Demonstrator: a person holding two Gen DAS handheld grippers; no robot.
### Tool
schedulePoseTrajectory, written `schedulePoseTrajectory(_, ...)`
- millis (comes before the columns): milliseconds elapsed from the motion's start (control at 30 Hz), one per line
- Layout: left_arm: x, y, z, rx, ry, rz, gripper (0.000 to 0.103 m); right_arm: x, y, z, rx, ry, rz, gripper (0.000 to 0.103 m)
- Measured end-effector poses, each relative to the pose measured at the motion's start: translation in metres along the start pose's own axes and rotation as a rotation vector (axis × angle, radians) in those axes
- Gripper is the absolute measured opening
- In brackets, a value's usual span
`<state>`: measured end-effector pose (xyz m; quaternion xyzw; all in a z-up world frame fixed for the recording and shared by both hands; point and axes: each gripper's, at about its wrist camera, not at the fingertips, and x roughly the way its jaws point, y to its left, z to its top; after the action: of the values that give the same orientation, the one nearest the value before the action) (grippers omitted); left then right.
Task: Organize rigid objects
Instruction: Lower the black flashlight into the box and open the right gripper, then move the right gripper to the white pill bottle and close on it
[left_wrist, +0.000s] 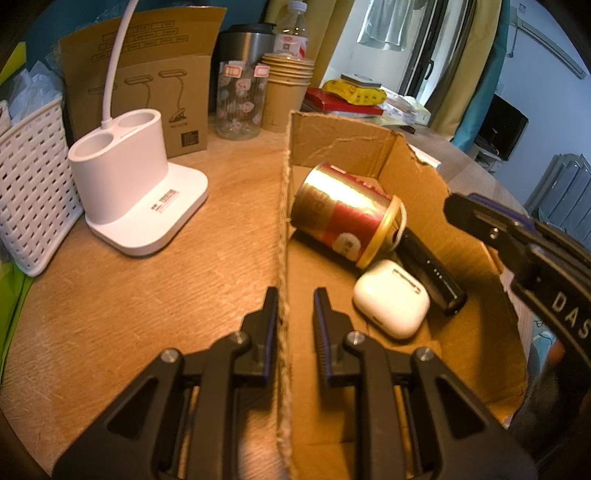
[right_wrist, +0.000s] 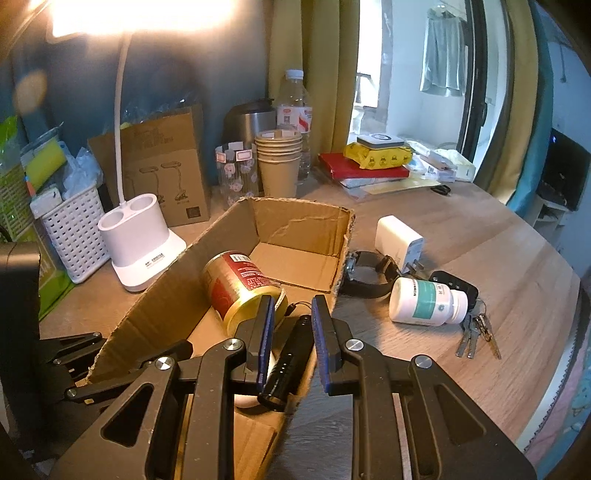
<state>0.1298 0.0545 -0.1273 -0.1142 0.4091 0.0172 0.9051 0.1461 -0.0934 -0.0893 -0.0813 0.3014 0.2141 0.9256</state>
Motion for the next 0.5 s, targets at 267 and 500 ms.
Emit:
schedulePoseTrajectory(267, 0.0, 0.0, 0.0, 0.0, 0.0, 0.0, 0.02, -0.011, -0.022, 0.002, 0.043, -0.026, -0.024, 0.023)
schedulePoseTrajectory(500, 0.0, 0.0, 0.0, 0.0, 0.0, 0.0, 0.02, -0.014, -0.041, 0.001, 0.074, -0.033, -0.047, 0.024)
